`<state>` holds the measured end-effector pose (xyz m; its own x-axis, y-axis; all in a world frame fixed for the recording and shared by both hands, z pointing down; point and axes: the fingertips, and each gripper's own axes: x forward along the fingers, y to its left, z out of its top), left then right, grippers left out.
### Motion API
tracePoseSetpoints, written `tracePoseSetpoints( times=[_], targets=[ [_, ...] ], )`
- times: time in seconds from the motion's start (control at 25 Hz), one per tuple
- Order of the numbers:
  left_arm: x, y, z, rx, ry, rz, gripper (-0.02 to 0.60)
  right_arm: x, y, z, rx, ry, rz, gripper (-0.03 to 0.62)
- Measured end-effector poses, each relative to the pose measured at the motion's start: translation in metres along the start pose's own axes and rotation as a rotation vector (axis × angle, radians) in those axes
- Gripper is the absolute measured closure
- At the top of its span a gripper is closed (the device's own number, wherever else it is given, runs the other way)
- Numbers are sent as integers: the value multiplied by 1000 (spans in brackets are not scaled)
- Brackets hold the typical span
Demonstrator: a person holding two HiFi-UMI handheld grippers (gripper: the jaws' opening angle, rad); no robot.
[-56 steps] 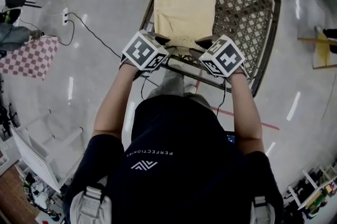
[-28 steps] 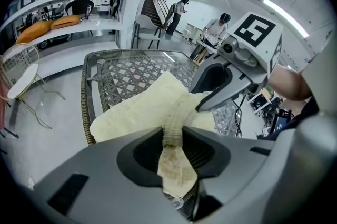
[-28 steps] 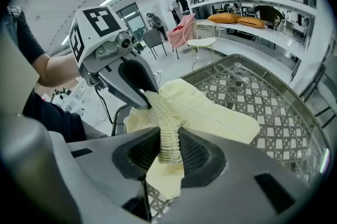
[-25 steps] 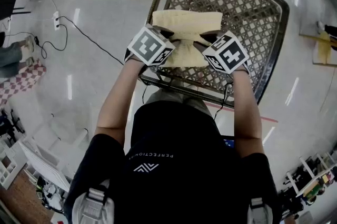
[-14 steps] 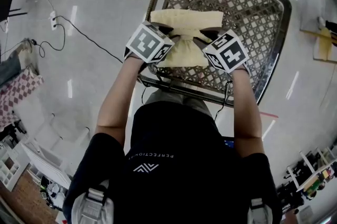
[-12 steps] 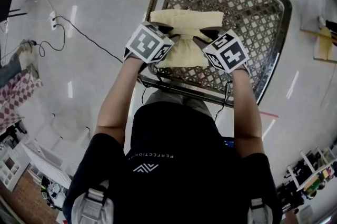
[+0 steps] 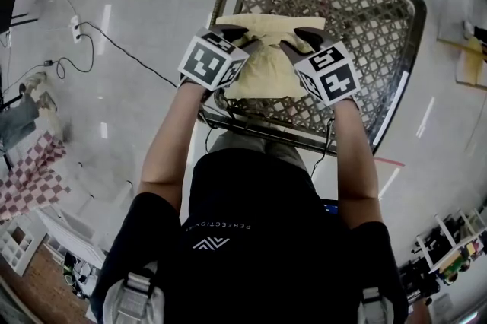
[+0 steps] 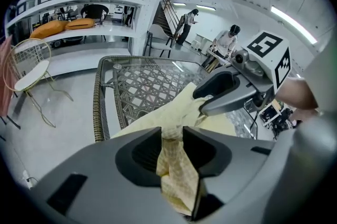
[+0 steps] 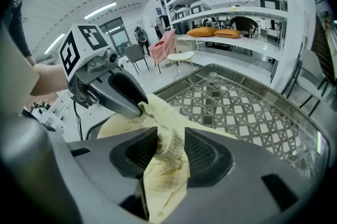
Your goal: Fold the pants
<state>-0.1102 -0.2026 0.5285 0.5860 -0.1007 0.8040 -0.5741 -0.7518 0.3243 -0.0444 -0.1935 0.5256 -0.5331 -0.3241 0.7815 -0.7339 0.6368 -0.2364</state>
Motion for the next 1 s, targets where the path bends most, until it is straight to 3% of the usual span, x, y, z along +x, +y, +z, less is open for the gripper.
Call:
tracePoseSetpoints(
  times=[0.28, 0.44, 0.68, 1.0],
  targets=[
    [-1, 14, 11, -6, -57, 71, 440, -3, -18, 12, 12, -65, -75, 442],
    [-15, 33, 22, 4, -112, 181, 525, -14, -27, 20, 25, -109, -114, 442],
    [-25, 22, 27, -12, -128, 117, 557, -26, -13, 25, 61, -163, -36, 501],
    [-14, -8, 7, 16, -62, 32, 565, -27, 11, 13, 58, -140, 42, 534]
  ],
)
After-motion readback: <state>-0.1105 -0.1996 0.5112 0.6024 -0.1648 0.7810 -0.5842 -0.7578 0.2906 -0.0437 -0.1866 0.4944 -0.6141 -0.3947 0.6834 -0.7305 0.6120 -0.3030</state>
